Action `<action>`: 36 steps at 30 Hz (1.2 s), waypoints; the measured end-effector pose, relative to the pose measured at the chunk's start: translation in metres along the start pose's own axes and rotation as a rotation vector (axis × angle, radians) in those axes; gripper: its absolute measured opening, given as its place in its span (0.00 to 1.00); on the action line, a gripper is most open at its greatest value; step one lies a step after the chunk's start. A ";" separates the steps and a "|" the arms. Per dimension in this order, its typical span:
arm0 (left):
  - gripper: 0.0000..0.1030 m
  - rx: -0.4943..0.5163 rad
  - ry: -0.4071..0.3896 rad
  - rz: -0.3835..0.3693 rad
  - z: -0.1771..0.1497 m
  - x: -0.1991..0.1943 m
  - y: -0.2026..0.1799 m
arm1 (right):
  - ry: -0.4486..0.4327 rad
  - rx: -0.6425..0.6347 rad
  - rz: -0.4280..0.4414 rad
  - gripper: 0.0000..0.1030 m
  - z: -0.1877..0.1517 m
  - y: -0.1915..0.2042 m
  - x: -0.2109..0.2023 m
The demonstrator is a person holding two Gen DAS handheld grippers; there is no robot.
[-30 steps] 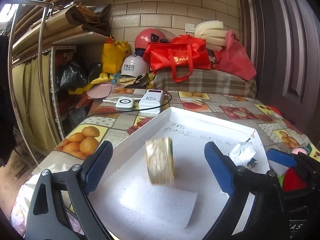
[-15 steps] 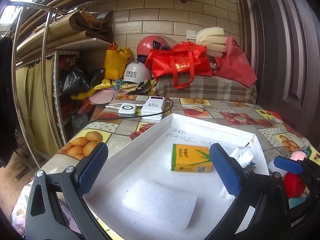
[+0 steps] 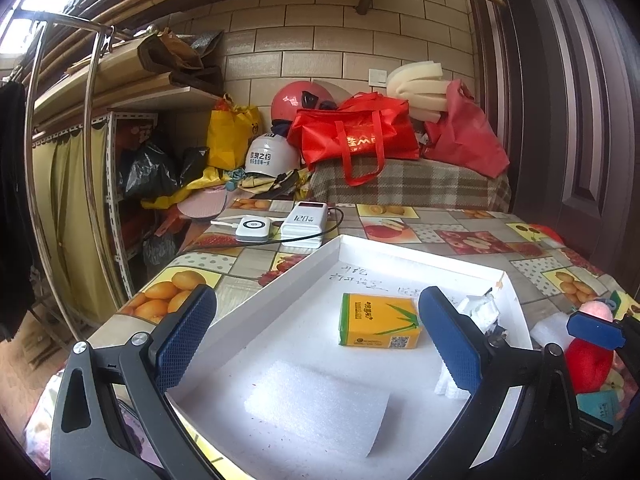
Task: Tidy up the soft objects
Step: 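Withdraw both grippers from the box back toward the remaining soft items, then grasp the teal packet with the left gripper while the right gripper grasps the yellow-green sponge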
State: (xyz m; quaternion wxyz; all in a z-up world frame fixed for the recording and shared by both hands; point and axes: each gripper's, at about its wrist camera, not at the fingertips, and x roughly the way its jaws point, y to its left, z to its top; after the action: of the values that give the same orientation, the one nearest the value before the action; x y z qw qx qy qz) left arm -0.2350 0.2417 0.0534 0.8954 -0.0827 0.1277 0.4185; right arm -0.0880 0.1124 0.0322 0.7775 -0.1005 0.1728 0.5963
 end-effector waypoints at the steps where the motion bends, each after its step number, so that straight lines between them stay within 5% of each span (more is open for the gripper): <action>1: 0.99 0.004 -0.001 -0.002 0.000 -0.001 -0.001 | -0.004 0.003 0.001 0.99 0.000 -0.001 -0.001; 19: 0.99 0.073 0.021 -0.133 -0.011 -0.029 -0.040 | 0.026 0.112 -0.060 0.99 -0.013 -0.049 -0.032; 31: 0.99 0.116 0.029 -0.234 -0.014 -0.038 -0.061 | -0.023 0.319 -0.336 1.00 -0.030 -0.165 -0.091; 36: 0.99 0.201 0.104 -0.419 -0.022 -0.047 -0.099 | -0.048 0.461 -0.440 1.00 -0.042 -0.217 -0.119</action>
State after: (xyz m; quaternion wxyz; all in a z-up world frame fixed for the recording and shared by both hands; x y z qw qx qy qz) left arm -0.1910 0.1390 0.0503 0.9586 -0.0395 0.1948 0.2038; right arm 0.0871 -0.0674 0.0291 0.8939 0.0577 0.2591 0.3613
